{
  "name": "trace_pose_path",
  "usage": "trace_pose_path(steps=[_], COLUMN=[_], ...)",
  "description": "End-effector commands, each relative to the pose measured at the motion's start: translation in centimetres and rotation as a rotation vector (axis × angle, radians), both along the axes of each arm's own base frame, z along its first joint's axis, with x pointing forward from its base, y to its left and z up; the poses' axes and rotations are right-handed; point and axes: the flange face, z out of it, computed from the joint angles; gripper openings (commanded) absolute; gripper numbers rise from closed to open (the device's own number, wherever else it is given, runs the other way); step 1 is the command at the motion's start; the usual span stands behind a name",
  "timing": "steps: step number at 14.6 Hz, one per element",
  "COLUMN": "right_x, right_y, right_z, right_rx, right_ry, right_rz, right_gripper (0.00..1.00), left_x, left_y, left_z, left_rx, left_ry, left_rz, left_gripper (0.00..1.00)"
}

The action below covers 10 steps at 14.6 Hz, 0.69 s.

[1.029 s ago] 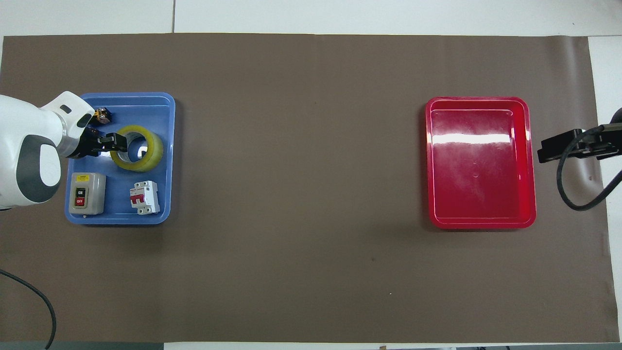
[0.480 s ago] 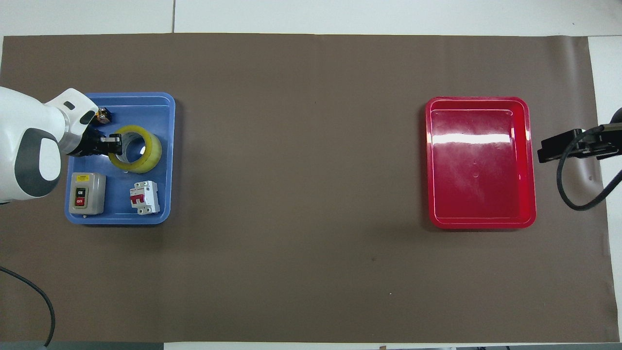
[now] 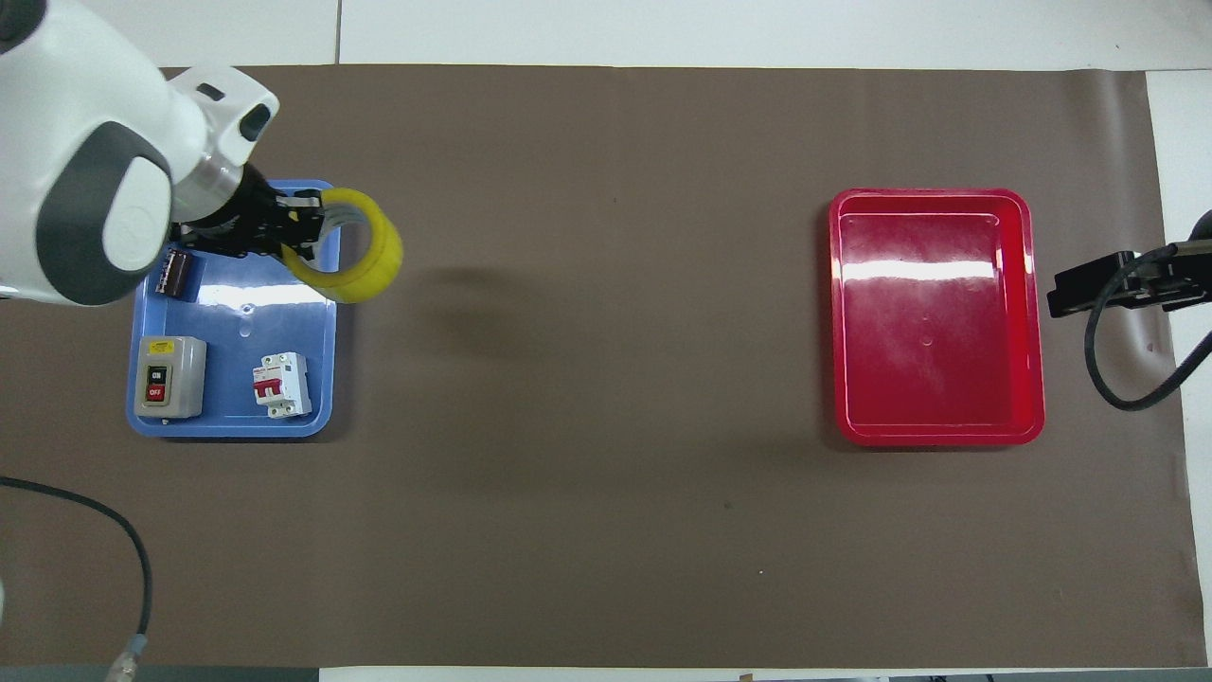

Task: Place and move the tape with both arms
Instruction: 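Lift the tape with the left gripper and carry it toward the table center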

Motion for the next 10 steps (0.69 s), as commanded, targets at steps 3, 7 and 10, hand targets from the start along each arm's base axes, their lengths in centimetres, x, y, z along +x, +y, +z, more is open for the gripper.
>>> trace_pose_path(steps=[3,7,10], right_x=[-0.1,-0.2,0.0], right_y=[-0.3,-0.5,-0.8], right_z=[0.1,0.0,0.1], right_rx=[-0.009,-0.009,-0.021], right_ry=[-0.006,-0.006,-0.024], right_rz=[0.015,0.009,0.009], right_gripper=[1.00,1.00,1.00], left_x=[-4.1,-7.3,-9.1], left_y=[-12.5,-16.9,-17.6], left_z=[-3.3,-8.9,-12.4], left_rx=[-0.014,-0.017,-0.016], left_ry=[-0.045,-0.057,-0.060], left_rz=[0.064,0.077,0.088], left_gripper=[0.00,0.00,0.06])
